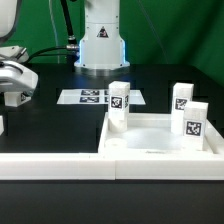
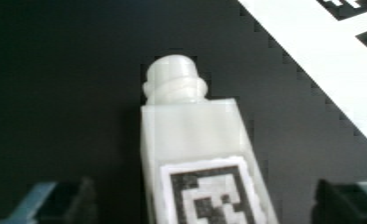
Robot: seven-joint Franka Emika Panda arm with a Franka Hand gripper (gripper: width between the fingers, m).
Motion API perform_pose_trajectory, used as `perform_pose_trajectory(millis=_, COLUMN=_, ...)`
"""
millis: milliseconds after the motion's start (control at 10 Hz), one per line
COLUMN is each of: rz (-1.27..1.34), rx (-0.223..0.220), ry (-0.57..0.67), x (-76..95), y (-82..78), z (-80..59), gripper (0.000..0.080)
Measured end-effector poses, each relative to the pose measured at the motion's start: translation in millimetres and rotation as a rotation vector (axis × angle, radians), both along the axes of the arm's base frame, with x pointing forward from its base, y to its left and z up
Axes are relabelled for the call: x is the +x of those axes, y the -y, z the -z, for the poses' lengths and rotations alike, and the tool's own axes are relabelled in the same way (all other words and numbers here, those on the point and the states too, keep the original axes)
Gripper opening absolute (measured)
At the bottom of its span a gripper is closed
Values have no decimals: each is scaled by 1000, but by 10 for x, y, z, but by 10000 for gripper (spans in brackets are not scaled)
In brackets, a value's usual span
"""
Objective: Assemble square table
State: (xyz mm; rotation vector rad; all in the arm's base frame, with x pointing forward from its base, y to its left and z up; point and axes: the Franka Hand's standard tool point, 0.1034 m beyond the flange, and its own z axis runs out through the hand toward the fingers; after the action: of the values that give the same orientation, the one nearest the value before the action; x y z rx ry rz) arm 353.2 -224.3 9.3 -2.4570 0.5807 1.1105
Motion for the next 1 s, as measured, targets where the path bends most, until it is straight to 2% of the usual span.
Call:
perform_pose_trajectory(millis=100, rz=0, rx=0, ry=0, x=0, y=0, z=0, gripper=515)
perform_pose_trajectory(millis=200, rz=0, rx=0, ry=0, x=0, y=0, z=0, gripper=376)
perform_pose_trajectory(millis=300, rz=0, rx=0, ry=0, x=-1, y=1, z=0, gripper=284)
perform_pose_trajectory(millis=800, rz=0, rx=0, ry=0, x=-1, y=1, z=0, gripper=284)
perform_pose_trajectory(millis=900, rz=-13, rx=2, ry=-3, x=36, y=-20, z=-41, gripper=284)
perform_pose_trajectory(millis=1000, rz=-66, rx=3, ry=21, x=246, y=-111, z=-258, gripper=285)
